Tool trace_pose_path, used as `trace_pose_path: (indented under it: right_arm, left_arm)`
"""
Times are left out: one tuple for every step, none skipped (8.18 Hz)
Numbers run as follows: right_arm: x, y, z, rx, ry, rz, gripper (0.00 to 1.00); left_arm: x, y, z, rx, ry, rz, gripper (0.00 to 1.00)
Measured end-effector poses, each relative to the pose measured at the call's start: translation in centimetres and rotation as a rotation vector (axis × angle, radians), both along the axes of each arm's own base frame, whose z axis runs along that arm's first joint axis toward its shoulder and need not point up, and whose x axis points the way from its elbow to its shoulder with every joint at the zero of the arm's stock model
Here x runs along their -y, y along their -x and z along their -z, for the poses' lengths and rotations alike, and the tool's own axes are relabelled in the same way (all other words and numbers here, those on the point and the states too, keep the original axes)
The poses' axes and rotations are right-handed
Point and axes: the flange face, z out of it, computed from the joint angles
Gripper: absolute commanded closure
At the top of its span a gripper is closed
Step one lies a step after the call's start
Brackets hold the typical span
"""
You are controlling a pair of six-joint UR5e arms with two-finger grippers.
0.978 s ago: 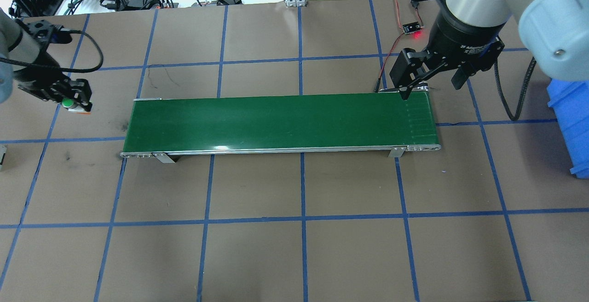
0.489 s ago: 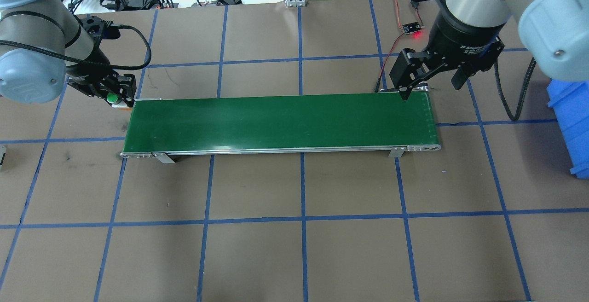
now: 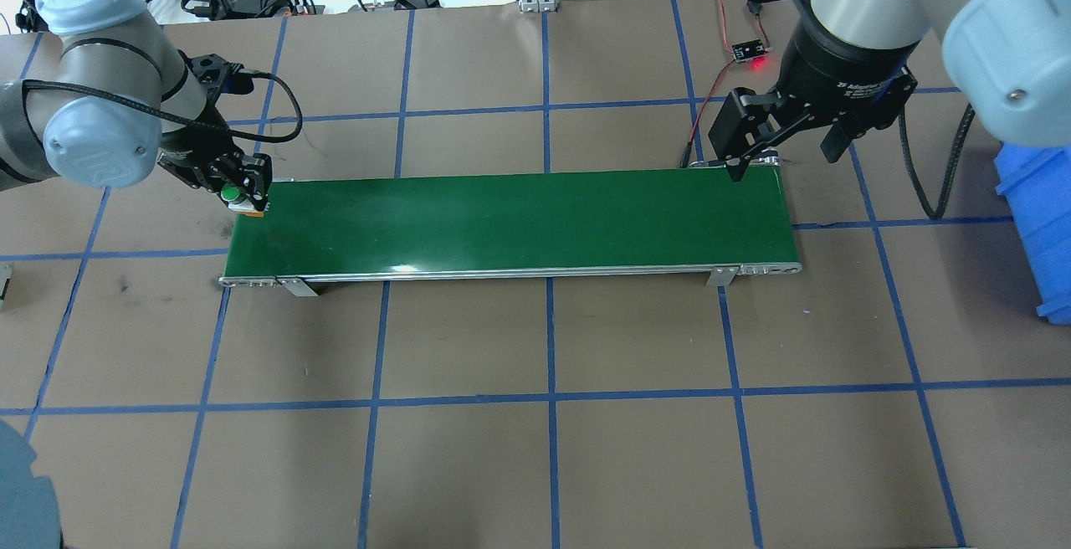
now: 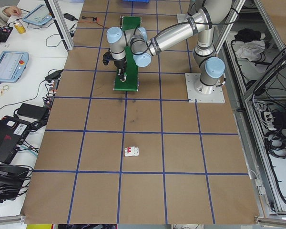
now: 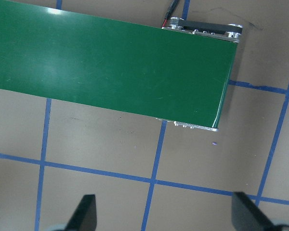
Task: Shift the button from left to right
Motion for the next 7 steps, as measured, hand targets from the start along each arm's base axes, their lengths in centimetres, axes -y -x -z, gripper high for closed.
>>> trace_pose_path:
  right_arm:
    - [0.0, 0.0, 0.0, 0.0, 0.0, 0.0, 0.0]
    - [0.0, 0.0, 0.0, 0.0, 0.0, -0.001, 0.0]
    - [0.0, 0.0, 0.0, 0.0, 0.0, -0.001, 0.0]
    - [0.0, 0.0, 0.0, 0.0, 0.0, 0.0, 0.0]
    - [0.0, 0.0, 0.0, 0.0, 0.0, 0.0, 0.0]
    - [0.0, 0.0, 0.0, 0.0, 0.0, 0.0, 0.0]
    - [0.0, 0.0, 0.0, 0.0, 0.0, -0.001, 0.0]
  left_arm:
    - [0.2, 0.0, 0.7, -0.002, -0.009, 0.007, 1.0]
    - [0.3, -0.1, 1.4, -0.006, -0.019, 0.01, 1.0]
    - [0.3, -0.1, 1.8, -0.008, -0.026, 0.011, 0.84]
    - [0.3, 0.0, 2.0, -0.009, -0.03, 0.011, 0.57]
    - [0.3, 0.0, 2.1, -0.01, -0.034, 0.011, 0.01]
    - [0.2, 0.0, 2.2, -0.012, -0.041, 0.011, 0.0]
    - [0.1, 0.0, 2.2, -0.012, -0.046, 0.012, 0.0]
